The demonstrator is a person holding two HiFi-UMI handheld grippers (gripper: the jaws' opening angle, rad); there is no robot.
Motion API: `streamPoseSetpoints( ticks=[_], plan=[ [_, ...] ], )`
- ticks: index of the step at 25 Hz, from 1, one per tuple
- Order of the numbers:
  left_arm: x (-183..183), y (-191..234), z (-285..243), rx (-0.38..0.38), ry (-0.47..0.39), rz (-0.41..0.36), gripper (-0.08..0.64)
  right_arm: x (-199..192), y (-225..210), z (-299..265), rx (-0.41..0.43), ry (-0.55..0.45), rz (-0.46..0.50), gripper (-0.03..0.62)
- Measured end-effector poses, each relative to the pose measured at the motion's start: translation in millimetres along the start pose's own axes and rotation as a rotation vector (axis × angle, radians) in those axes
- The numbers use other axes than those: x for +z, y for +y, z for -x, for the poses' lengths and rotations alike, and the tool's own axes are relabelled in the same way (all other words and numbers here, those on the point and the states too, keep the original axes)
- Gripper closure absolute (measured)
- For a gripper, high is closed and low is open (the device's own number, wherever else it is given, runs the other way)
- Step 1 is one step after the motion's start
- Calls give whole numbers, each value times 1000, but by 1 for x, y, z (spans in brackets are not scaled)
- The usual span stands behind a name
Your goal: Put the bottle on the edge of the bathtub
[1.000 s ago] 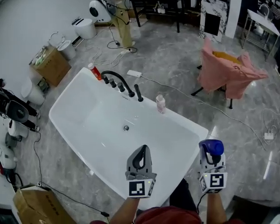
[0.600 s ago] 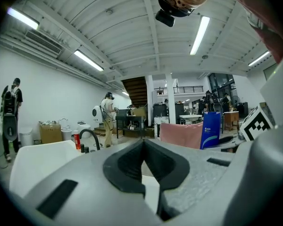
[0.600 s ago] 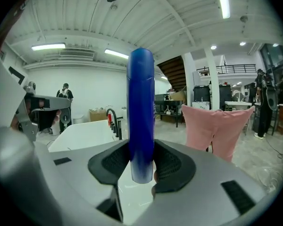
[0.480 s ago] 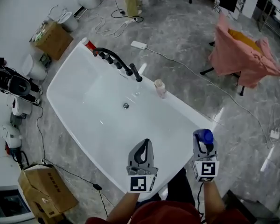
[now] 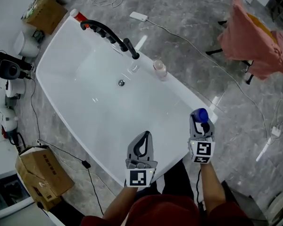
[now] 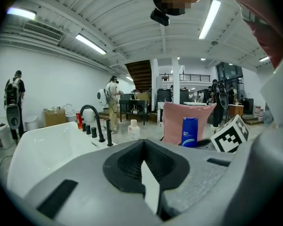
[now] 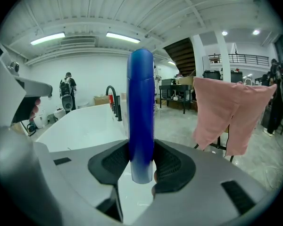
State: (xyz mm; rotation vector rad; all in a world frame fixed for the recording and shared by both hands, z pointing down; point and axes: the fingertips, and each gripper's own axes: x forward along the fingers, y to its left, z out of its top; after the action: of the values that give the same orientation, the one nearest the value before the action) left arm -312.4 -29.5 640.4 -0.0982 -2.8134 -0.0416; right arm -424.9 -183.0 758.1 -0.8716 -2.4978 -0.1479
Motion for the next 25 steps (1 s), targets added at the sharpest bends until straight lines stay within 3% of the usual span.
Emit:
streamPoseSetpoints(
  ticks=[8,15,25],
  plan=[
    [-36,-15,-15,0,87,25,555,-26,-14,-73,5,32,36,439],
    [-43,-15,-27,8,145,19,555,-27,-18,-126,5,18,54,439],
    [-46,-18,-39,-17,160,10,557,-25,-12,-136,13,-46,77,439]
  ],
)
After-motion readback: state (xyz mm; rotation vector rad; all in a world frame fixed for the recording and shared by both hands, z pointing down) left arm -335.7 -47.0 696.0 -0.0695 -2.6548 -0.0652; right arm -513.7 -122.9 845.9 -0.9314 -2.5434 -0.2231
